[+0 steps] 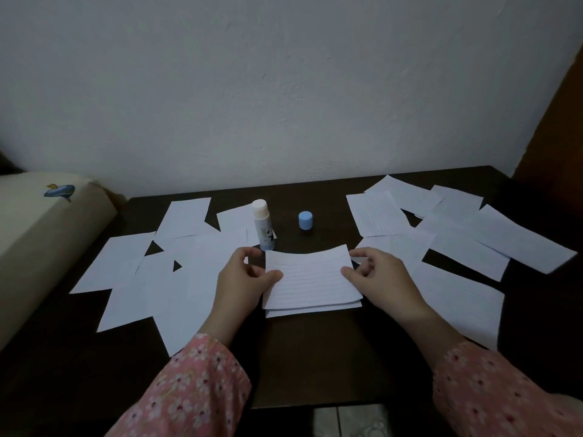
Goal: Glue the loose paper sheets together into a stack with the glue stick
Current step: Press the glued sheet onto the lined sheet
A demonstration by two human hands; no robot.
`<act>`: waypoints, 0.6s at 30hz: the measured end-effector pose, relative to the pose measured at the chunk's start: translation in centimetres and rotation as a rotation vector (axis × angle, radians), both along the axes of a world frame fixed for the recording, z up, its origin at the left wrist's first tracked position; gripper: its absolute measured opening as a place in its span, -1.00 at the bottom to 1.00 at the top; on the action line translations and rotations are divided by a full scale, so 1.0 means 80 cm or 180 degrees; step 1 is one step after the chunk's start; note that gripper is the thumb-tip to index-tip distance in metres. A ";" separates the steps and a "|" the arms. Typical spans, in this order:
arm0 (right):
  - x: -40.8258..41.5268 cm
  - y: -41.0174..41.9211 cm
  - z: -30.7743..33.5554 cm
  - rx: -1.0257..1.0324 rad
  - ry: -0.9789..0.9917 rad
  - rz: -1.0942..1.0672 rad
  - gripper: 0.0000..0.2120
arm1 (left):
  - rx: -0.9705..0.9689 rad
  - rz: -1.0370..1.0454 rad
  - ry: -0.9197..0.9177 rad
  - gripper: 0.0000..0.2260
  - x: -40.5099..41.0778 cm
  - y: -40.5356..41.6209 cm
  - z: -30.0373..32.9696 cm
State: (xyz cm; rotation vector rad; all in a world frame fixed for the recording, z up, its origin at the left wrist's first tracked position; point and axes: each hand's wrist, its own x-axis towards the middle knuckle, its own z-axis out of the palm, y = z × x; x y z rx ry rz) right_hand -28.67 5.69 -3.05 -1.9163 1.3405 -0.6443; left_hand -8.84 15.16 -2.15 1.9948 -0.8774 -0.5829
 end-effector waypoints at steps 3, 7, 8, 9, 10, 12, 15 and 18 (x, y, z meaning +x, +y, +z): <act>0.001 0.001 -0.003 -0.0052 0.0160 -0.0022 -0.56 | 0.0120 -0.0036 -0.0122 -0.62 0.001 -0.001 -0.005; 0.002 0.000 -0.008 -0.0168 0.0381 -0.0018 -0.54 | 0.0223 -0.0057 -0.0268 -0.60 0.002 -0.002 -0.011; 0.003 0.000 -0.009 -0.0190 0.0424 -0.0017 -0.53 | 0.0235 -0.0057 -0.0290 -0.60 0.002 -0.002 -0.012; 0.003 0.000 -0.010 -0.0196 0.0459 -0.0017 -0.53 | 0.0242 -0.0054 -0.0308 -0.59 0.002 -0.002 -0.012; 0.004 0.001 -0.009 -0.0198 0.0478 -0.0018 -0.53 | 0.0245 -0.0054 -0.0326 -0.59 0.002 -0.002 -0.013; 0.004 0.001 -0.009 -0.0223 0.0497 -0.0012 -0.55 | 0.0246 -0.0056 -0.0344 -0.58 0.002 -0.003 -0.014; 0.004 0.001 -0.009 -0.0261 0.0537 -0.0008 -0.56 | 0.0241 -0.0052 -0.0344 -0.58 0.002 -0.004 -0.015; 0.004 0.002 -0.010 -0.0314 0.0586 0.0001 -0.57 | 0.0255 -0.0029 -0.0378 -0.60 0.001 -0.004 -0.015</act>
